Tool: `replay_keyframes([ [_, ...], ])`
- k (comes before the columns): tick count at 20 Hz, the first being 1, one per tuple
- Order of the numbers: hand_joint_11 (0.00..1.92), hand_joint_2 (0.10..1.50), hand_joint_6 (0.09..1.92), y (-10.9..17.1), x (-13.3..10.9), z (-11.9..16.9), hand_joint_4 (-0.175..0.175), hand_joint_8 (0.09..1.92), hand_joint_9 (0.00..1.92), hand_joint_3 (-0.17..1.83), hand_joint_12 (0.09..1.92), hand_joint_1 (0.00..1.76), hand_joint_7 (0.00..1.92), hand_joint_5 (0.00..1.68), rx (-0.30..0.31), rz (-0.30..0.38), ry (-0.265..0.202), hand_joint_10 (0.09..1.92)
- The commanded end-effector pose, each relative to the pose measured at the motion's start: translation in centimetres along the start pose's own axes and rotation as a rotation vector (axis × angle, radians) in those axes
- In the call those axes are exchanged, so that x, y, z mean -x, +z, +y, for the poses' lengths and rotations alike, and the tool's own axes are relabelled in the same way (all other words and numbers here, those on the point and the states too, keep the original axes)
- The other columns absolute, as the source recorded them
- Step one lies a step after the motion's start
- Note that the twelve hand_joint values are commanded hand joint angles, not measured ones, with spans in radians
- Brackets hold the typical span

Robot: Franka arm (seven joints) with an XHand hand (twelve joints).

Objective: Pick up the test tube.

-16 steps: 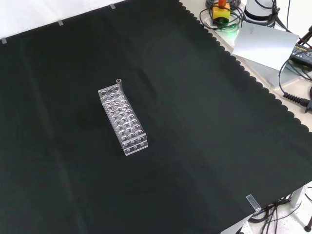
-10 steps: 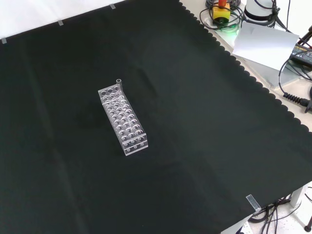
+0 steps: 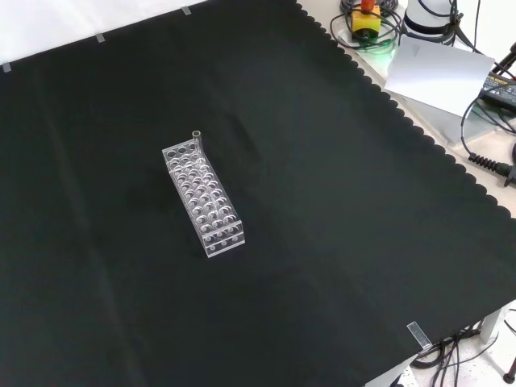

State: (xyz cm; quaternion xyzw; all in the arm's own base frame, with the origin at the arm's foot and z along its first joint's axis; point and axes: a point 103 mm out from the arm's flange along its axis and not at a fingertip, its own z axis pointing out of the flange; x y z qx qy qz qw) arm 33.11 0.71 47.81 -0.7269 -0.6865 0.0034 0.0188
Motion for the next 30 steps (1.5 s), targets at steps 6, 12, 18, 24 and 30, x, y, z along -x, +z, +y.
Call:
replay_keyframes([
  [6, 0.23, 0.71, 0.09, 3.8, -1.5, 8.7, -0.114, 0.88, 0.43, 0.49, 1.55, 0.83, 0.44, 0.43, -0.078, 0.030, -0.026, 0.88],
  [12, 0.28, 0.66, 0.11, 5.7, -1.6, 12.6, -0.131, 0.86, 0.53, 0.55, 1.52, 0.94, 0.53, 0.53, -0.119, 0.039, 0.016, 0.84],
  [18, 0.30, 0.61, 0.15, 8.4, -1.9, 15.9, -0.133, 0.85, 0.57, 0.64, 1.51, 0.99, 0.60, 0.56, -0.154, 0.008, -0.010, 0.82],
  [24, 0.32, 0.59, 0.18, 11.5, -1.8, 18.3, -0.130, 0.84, 0.60, 0.68, 1.50, 1.00, 0.63, 0.56, -0.218, -0.024, -0.029, 0.80],
  [30, 0.32, 0.58, 0.28, 14.3, -1.4, 19.9, -0.130, 0.84, 0.61, 0.70, 1.50, 0.99, 0.64, 0.52, -0.271, -0.034, -0.043, 0.79],
])
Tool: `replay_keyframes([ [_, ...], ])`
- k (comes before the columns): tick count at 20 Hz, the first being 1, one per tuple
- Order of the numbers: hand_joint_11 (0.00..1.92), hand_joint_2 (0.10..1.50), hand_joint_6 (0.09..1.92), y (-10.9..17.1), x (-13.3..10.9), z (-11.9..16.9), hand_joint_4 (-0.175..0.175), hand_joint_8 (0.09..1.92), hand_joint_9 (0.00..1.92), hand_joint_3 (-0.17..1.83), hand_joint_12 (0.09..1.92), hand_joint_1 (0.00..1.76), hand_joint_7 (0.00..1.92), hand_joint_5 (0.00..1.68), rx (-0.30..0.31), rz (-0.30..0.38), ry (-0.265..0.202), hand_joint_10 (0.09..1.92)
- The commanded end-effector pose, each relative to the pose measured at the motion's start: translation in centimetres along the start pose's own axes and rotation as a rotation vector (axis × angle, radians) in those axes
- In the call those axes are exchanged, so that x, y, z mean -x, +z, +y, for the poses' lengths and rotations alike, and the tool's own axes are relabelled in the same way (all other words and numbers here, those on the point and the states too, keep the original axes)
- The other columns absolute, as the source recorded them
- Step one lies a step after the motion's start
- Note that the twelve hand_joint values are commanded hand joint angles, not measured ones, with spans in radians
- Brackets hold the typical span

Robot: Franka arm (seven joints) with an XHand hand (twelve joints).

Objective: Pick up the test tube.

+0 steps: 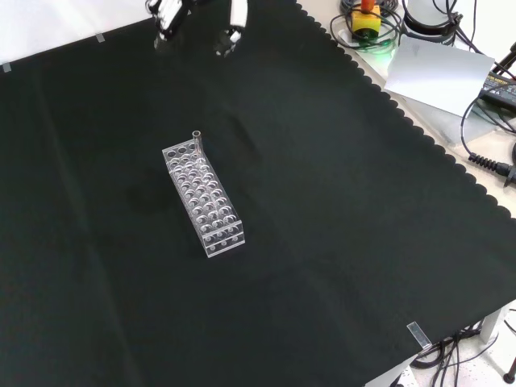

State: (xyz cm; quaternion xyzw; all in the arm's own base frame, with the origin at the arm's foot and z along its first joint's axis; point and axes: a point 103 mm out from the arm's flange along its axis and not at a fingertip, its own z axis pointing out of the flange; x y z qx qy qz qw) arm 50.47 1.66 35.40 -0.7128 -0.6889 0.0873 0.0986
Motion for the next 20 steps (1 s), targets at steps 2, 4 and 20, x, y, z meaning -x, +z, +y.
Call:
replay_keyframes([
  [2, 0.32, 0.58, 0.29, 2.7, 0.5, 3.4, -0.130, 0.84, 0.61, 0.70, 1.50, 0.99, 0.65, 0.51, -0.056, -0.027, -0.020, 0.80],
  [4, 0.32, 0.58, 0.30, 3.6, 0.5, 4.0, -0.130, 0.85, 0.61, 0.70, 1.50, 0.99, 0.65, 0.51, -0.075, -0.031, -0.021, 0.80],
  [20, 0.32, 0.58, 0.43, 9.7, -0.9, 7.1, -0.126, 0.84, 0.62, 0.70, 1.50, 0.99, 0.68, 0.46, -0.202, -0.068, -0.059, 0.79],
])
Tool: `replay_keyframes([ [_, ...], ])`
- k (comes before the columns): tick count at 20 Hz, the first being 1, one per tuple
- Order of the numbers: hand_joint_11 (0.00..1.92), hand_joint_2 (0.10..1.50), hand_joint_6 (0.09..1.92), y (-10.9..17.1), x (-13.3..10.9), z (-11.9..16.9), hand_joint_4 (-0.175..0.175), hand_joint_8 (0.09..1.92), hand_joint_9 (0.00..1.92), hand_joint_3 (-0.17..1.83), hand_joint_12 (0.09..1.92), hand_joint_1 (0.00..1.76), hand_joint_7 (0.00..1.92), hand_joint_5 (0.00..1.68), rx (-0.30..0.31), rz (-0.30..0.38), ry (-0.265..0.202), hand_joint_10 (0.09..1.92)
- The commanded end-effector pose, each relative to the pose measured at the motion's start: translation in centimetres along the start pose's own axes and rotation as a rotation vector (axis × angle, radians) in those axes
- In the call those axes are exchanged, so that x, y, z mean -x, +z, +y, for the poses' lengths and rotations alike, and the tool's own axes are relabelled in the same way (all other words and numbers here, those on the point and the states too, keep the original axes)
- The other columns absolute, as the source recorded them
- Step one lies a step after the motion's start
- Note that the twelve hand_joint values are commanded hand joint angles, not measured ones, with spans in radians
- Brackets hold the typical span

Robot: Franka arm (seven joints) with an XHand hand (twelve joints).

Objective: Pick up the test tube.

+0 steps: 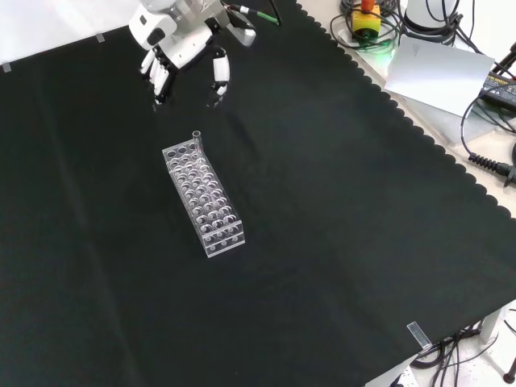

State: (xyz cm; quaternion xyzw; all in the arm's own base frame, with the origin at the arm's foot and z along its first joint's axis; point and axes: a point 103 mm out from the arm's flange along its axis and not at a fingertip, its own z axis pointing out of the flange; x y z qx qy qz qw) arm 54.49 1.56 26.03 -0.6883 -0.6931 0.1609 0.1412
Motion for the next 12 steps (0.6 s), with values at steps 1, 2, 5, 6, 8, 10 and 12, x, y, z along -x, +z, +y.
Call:
replay_keyframes([
  [1, 0.32, 0.58, 0.43, 1.8, -1.2, 1.2, -0.126, 0.85, 0.62, 0.70, 1.50, 0.99, 0.69, 0.46, -0.042, -0.026, -0.030, 0.79],
  [2, 0.32, 0.58, 0.43, 2.1, -1.3, 1.4, -0.126, 0.85, 0.63, 0.70, 1.50, 0.99, 0.69, 0.46, -0.047, -0.028, -0.032, 0.79],
  [5, 0.32, 0.58, 0.44, 2.7, -1.7, 1.8, -0.124, 0.85, 0.63, 0.70, 1.50, 0.99, 0.70, 0.47, -0.060, -0.024, -0.034, 0.79],
  [6, 0.32, 0.58, 0.44, 2.9, -1.8, 1.9, -0.124, 0.85, 0.63, 0.70, 1.50, 0.99, 0.71, 0.47, -0.061, -0.025, -0.035, 0.79],
  [8, 0.32, 0.58, 0.45, 3.0, -1.8, 2.0, -0.121, 0.85, 0.64, 0.70, 1.50, 0.99, 0.72, 0.48, -0.062, -0.027, -0.034, 0.79],
  [10, 0.32, 0.58, 0.47, 3.1, -1.9, 2.1, -0.118, 0.84, 0.65, 0.70, 1.50, 0.99, 0.73, 0.49, -0.069, -0.036, -0.035, 0.79],
  [12, 0.32, 0.58, 0.51, 3.6, -2.1, 2.5, -0.115, 0.82, 0.66, 0.71, 1.50, 0.99, 0.77, 0.50, -0.080, -0.051, -0.034, 0.77],
])
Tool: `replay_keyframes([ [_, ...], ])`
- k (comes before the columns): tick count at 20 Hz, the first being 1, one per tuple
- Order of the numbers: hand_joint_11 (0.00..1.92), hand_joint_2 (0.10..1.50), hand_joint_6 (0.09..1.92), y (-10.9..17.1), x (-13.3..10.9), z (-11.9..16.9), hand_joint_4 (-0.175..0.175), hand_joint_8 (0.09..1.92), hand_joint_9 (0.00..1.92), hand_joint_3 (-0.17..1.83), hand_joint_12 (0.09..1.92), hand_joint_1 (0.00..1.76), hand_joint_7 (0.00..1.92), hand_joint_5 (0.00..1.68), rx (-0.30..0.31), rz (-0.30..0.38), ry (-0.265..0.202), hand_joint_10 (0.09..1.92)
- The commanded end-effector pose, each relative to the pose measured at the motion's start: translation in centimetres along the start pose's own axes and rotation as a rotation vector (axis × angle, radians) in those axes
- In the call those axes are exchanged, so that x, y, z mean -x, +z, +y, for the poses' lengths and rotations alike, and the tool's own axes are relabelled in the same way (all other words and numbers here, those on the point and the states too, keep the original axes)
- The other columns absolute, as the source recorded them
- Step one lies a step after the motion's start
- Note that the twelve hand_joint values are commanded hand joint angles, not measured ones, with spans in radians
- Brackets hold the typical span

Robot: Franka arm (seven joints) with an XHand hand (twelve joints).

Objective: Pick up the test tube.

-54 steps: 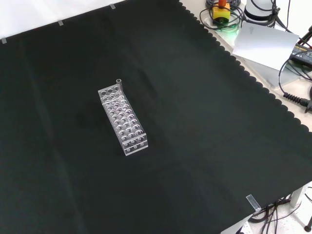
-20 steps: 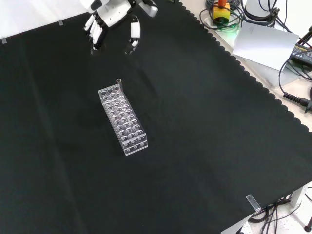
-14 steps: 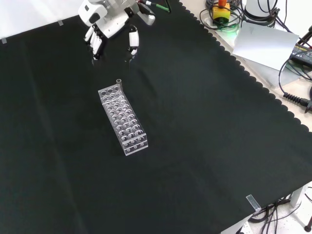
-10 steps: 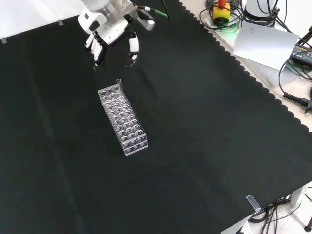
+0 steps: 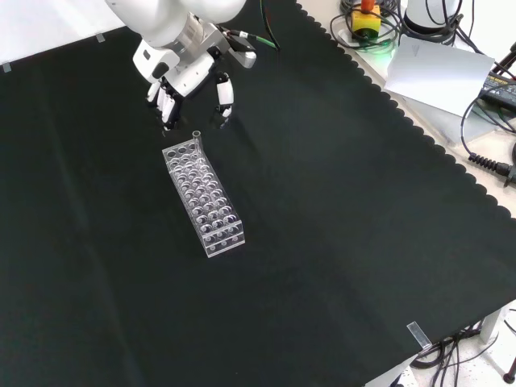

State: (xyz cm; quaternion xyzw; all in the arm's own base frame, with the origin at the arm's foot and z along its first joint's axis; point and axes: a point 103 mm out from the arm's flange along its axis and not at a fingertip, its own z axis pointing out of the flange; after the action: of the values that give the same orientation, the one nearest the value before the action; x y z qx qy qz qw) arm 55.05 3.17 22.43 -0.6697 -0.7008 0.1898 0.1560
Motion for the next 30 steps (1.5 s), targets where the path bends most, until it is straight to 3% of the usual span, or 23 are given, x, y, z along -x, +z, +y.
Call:
replay_keyframes([
  [1, 0.32, 0.58, 0.52, 0.9, -0.5, 0.8, -0.114, 0.81, 0.67, 0.71, 1.50, 0.99, 0.80, 0.51, -0.022, -0.032, -0.002, 0.77],
  [8, 0.33, 0.59, 0.60, 1.9, -1.0, 1.8, -0.108, 0.80, 0.71, 0.71, 1.49, 0.99, 0.88, 0.58, -0.049, -0.088, -0.011, 0.76],
  [16, 0.34, 0.59, 0.65, 2.7, -1.0, 2.5, -0.106, 0.79, 0.76, 0.71, 1.48, 0.99, 0.97, 0.62, -0.055, -0.102, -0.002, 0.73],
  [30, 0.49, 0.59, 0.65, 2.8, -1.2, 3.9, -0.157, 0.65, 1.18, 0.72, 1.41, 1.05, 1.38, 0.87, -0.020, -0.013, 0.039, 0.59],
])
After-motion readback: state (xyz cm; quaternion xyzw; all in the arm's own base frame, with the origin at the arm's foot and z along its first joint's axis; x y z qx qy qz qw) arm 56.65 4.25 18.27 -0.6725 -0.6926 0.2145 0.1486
